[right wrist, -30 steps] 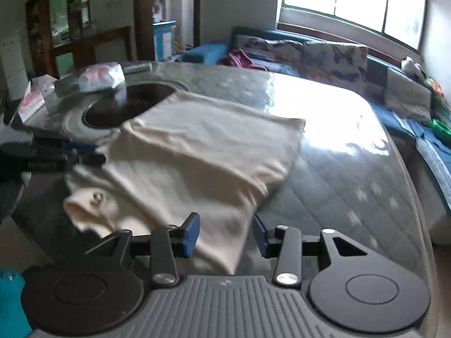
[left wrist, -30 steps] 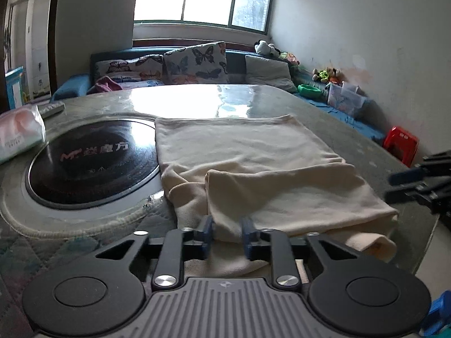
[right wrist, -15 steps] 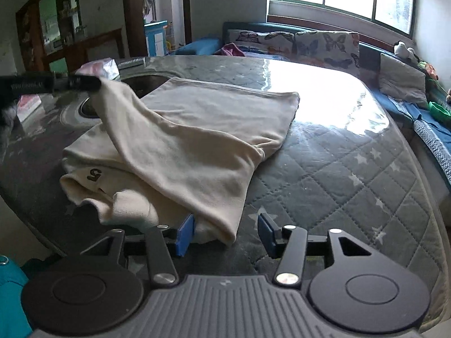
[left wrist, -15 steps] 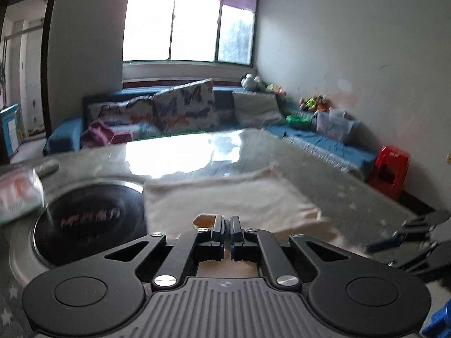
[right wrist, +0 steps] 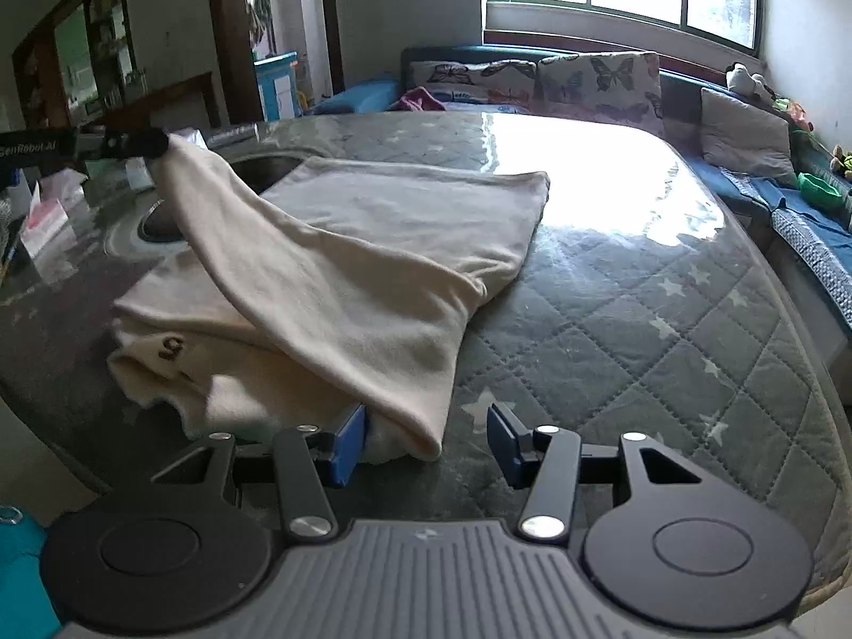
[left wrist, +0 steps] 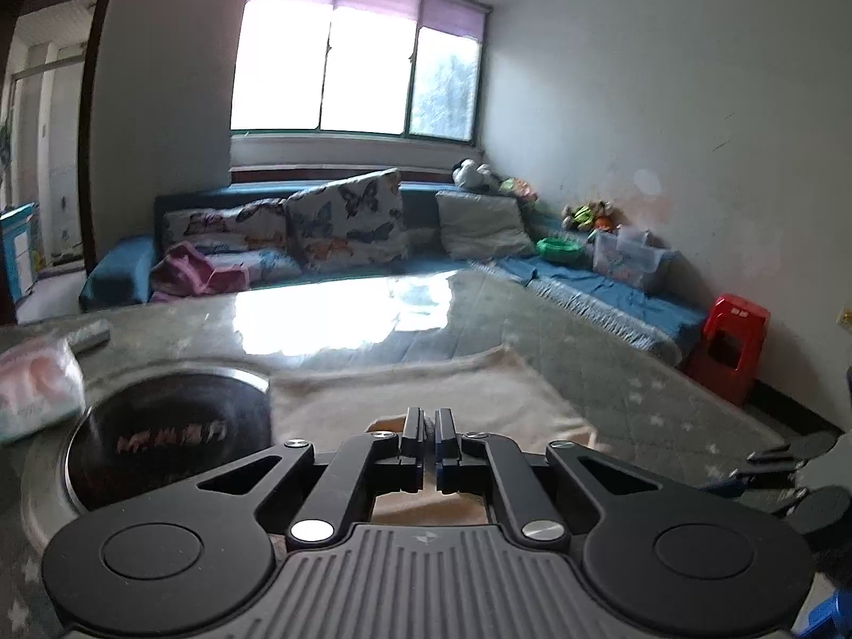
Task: Fold clothes
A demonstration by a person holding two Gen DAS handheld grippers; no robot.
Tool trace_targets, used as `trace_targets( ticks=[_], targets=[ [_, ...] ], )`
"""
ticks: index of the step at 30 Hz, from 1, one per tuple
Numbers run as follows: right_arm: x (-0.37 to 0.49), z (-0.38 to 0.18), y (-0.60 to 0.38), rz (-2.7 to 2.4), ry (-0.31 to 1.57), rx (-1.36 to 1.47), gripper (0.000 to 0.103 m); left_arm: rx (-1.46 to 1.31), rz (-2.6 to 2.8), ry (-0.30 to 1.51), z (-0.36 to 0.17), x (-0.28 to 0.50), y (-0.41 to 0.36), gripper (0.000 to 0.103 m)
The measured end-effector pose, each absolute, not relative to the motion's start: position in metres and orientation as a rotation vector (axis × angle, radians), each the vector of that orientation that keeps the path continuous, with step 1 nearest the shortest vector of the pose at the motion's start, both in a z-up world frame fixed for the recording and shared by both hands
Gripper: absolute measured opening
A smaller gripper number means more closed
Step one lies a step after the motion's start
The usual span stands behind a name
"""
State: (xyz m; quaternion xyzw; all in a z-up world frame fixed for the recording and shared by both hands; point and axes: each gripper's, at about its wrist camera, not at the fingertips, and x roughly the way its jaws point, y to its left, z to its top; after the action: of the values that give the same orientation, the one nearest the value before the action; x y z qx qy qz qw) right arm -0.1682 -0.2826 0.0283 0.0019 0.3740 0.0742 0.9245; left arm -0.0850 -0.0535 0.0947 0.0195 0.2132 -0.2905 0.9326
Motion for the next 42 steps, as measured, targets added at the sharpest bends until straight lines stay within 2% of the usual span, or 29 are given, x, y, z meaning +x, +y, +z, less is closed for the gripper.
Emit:
trace_targets(
  ticks=[11,17,23,31,36,42],
  targets=[
    [-0.162,0.026,-0.269,0.114,0.725,-0.029,0.051,0.099,-0.741,0.287,0.153,-0.085,-0.11,0.004],
    [-0.164,0.025,-0.277,0.062,0.725,-0.032,0.051,0.115,-0.774,0.241,0.164,-0.088,-0.125,0.004],
    [-0.168,0.019,-0.286,0.035,0.754,-0.047,0.054,0.098,-0.717,0.291,0.146,-0.084,-0.105,0.004],
    [-0.171,0.021,-0.292,0.046,0.769,-0.067,0.057,0.089,-0.598,0.462,0.086,-0.088,-0.053,0.004],
    [-0.173,0.024,-0.297,0.081,0.802,-0.074,0.057,0.131,-0.541,0.582,0.045,-0.092,-0.04,0.005],
    [-0.18,0.041,-0.305,0.13,0.813,-0.066,0.055,0.129,-0.487,0.638,0.032,-0.091,-0.019,0.006]
  ],
)
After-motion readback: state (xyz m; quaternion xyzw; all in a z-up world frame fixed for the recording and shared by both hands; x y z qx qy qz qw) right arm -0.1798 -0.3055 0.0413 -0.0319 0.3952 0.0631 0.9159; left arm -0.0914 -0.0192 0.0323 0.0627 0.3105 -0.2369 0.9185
